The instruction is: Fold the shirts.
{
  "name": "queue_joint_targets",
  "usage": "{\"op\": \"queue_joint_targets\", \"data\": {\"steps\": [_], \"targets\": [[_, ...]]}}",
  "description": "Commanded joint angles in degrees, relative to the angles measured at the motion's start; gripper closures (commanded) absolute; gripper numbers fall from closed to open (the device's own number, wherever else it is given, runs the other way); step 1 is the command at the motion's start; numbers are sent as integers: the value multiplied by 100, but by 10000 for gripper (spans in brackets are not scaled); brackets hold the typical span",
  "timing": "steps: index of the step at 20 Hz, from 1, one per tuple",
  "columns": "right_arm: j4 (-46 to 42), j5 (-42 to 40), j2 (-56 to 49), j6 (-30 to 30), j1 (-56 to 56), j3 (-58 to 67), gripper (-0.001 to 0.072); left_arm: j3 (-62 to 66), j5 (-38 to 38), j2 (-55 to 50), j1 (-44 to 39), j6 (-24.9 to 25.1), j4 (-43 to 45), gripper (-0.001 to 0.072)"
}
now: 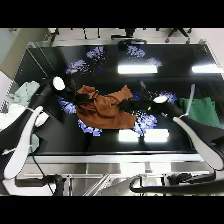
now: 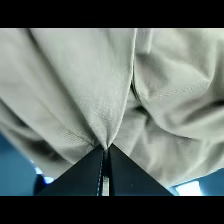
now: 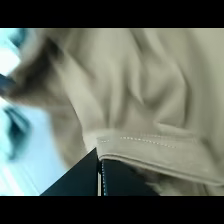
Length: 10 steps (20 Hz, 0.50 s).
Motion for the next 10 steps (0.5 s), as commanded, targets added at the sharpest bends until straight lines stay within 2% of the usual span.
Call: {"op": "queue_joint_targets", "data": {"steps": [1,4,7,10], "targets": [[15,595,890,-35,-850,1274,698,621,-92,1029,442,107,-7,696],[-291,752,1733,-37,-1451,2680,697,1965,-234,2022,785,181,-13,696],[-1377,664,2387,-37,-1521,3919,698,3421,-490,2710,682,466,-11,696],[-2306,420,2791,-31,-1534,4666,697,4035,-37,3362,516,601,7,696]]}}
